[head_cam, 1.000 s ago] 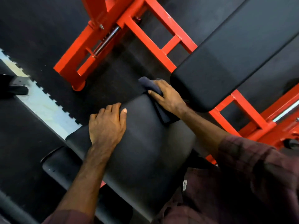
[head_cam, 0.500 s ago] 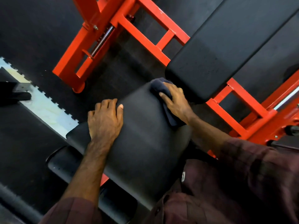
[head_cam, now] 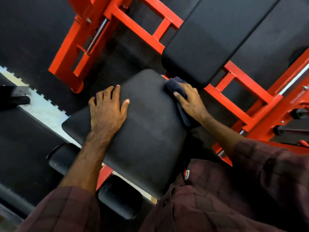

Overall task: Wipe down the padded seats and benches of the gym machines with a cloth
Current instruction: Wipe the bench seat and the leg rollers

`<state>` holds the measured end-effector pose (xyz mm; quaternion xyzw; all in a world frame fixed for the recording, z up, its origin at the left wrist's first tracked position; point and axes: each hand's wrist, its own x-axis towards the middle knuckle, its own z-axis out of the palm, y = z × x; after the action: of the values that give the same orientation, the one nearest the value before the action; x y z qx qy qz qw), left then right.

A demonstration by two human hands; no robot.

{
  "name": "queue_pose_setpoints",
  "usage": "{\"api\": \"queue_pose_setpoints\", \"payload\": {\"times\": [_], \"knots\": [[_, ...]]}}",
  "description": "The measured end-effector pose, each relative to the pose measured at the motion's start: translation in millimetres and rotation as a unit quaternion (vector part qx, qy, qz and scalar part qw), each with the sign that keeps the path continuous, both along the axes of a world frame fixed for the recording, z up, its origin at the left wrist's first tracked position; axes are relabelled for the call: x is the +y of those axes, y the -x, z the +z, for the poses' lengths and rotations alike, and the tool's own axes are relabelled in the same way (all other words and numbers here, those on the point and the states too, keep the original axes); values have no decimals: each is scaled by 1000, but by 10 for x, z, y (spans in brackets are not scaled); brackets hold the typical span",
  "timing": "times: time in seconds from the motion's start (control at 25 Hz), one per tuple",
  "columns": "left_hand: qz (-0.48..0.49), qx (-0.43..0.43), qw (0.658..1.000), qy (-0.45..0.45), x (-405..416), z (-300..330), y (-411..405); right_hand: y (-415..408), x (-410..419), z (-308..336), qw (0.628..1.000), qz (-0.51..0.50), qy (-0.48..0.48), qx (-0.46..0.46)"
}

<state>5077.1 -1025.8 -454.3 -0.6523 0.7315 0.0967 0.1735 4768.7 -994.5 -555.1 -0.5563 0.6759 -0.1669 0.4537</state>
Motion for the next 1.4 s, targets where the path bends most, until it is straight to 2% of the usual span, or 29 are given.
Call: {"api": "queue_pose_setpoints", "payload": {"times": [0.08, 0.28, 0.36, 0.48, 0.56, 0.64, 0.72, 0.88, 1.0, 1.08, 1.16, 1.32, 1.4], "knots": [[-9, 0, 1000, 2, 0, 6, -6, 93, 251, 38, 1000, -28, 3, 0], [-50, 13, 998, 24, 17, -88, -127, -38, -45, -134, 998, -57, 20, -11], [-69, 16, 997, 26, -13, -112, -180, -30, 214, -155, 992, -121, 38, -24], [-71, 18, 997, 29, -13, -99, -163, -203, 983, -169, 950, -289, -11, -115], [-71, 18, 997, 33, 38, -83, -147, -261, 1016, -176, 912, -374, -45, -161], [-83, 20, 996, 41, 10, -90, -165, -170, 781, -228, 889, -420, -78, -165], [-86, 25, 996, 28, -15, -84, -176, -186, 767, -156, 878, -436, -84, -176], [-80, 26, 996, -1, 1, 12, -167, -574, 1407, 217, 868, -429, -80, -237], [-81, 29, 996, -17, 83, 103, -196, -356, 1144, 150, 841, -465, -113, -251], [-78, 43, 996, -9, 200, 188, -243, -244, 909, 118, 830, -490, -140, -224], [-83, 53, 995, 7, 413, 258, -277, -373, 1074, 204, 827, -496, -141, -224], [-82, 64, 993, 48, 873, 324, -274, -723, 1664, 443, 824, -475, -105, -292], [-79, 73, 992, 65, 1087, 329, -269, -557, 1418, 418, 814, -498, -152, -256]]}}
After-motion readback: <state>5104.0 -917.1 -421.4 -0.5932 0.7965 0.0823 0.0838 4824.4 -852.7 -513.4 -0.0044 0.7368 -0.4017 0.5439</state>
